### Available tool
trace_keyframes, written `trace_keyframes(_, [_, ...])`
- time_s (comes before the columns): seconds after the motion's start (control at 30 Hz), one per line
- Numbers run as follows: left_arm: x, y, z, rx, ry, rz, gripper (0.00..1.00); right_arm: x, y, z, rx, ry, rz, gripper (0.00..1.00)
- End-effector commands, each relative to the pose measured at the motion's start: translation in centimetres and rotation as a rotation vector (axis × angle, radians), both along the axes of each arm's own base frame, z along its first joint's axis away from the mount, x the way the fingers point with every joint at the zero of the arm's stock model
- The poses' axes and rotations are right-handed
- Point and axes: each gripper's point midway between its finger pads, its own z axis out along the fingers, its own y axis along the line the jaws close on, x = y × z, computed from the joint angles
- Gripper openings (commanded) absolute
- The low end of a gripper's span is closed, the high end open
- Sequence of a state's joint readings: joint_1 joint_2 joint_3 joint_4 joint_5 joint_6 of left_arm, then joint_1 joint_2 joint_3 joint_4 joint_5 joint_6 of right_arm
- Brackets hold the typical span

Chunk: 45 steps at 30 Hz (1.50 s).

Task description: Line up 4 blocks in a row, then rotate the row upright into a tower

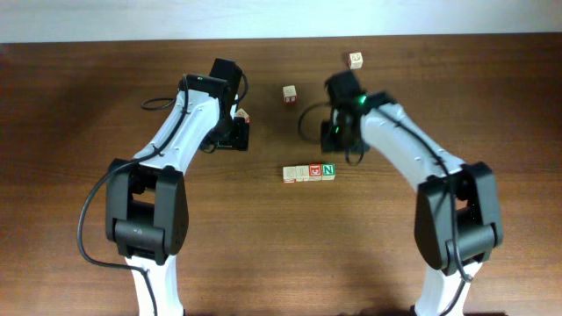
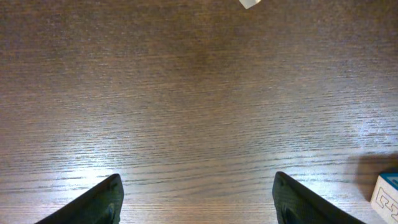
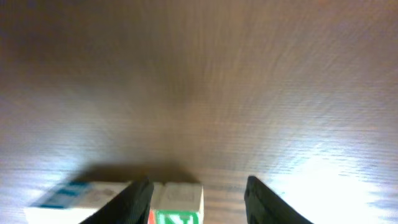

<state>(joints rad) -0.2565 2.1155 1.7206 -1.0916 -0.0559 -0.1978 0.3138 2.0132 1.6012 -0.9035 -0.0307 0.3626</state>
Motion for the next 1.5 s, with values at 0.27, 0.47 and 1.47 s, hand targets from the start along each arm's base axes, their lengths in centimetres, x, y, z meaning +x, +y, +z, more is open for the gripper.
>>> trace_keyframes(0.27, [1.0, -2.0, 8.5, -0.062, -0.095, -0.081, 0.71, -2.9, -3.2, 20.1, 0.043, -0.210, 0.038, 0.45])
trace_keyframes(0.47, [0.2, -4.4, 14.5, -0.235, -0.219, -0.115, 0.72, -8.8, -5.0, 24.1, 0.022, -0.224, 0.055, 0.46])
trace_keyframes(1.47, [-5.0, -6.9, 0.1, -0.261, -0.032, -0.066, 0.64, -8.8, -4.8, -0.6, 0.320, -0.024, 0.011, 0.51])
